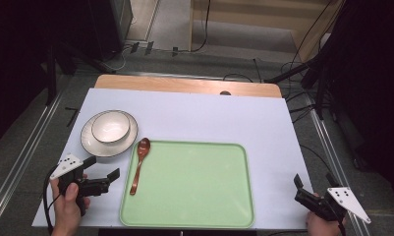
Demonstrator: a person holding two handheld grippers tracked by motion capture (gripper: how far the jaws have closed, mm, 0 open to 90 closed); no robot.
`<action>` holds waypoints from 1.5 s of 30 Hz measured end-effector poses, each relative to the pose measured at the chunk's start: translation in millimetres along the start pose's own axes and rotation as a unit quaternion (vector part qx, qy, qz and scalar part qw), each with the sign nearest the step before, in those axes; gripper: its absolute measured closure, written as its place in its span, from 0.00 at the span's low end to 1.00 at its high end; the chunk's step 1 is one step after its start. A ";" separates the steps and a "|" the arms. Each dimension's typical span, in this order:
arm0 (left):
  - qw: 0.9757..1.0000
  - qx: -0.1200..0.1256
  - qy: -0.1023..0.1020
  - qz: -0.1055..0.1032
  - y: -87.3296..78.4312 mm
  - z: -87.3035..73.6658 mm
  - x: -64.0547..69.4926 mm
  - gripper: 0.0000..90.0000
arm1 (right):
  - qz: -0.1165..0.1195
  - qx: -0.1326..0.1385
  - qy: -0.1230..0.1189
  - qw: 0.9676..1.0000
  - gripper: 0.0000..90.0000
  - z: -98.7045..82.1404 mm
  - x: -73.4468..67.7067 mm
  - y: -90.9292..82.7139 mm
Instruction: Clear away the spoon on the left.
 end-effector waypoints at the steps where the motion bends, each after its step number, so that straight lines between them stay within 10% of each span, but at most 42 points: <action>1: 1.000 0.000 0.004 0.000 -1.2 -0.7 -2.0 0.00 | 0.000 -0.001 0.000 1.000 0.00 0.1 -0.4 -0.2; 23: 0.999 0.030 -0.009 0.032 -52.0 -21.8 -59.6 0.00 | -0.006 0.007 0.005 1.000 0.00 1.8 4.0 -3.0; 45: 0.999 0.040 0.002 0.001 -50.9 -21.8 -55.2 0.00 | -0.008 0.008 0.005 1.000 0.00 2.2 5.1 -3.9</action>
Point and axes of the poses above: each handheld gripper's, and its own axes: y roughly forward along the jaws, z roughly out of its top, x roughly to its right, the point moved 3 cm from there along y, roughly forward along the jaws, and after that the axes turned 3 degrees about z, right-handed, at the moved point
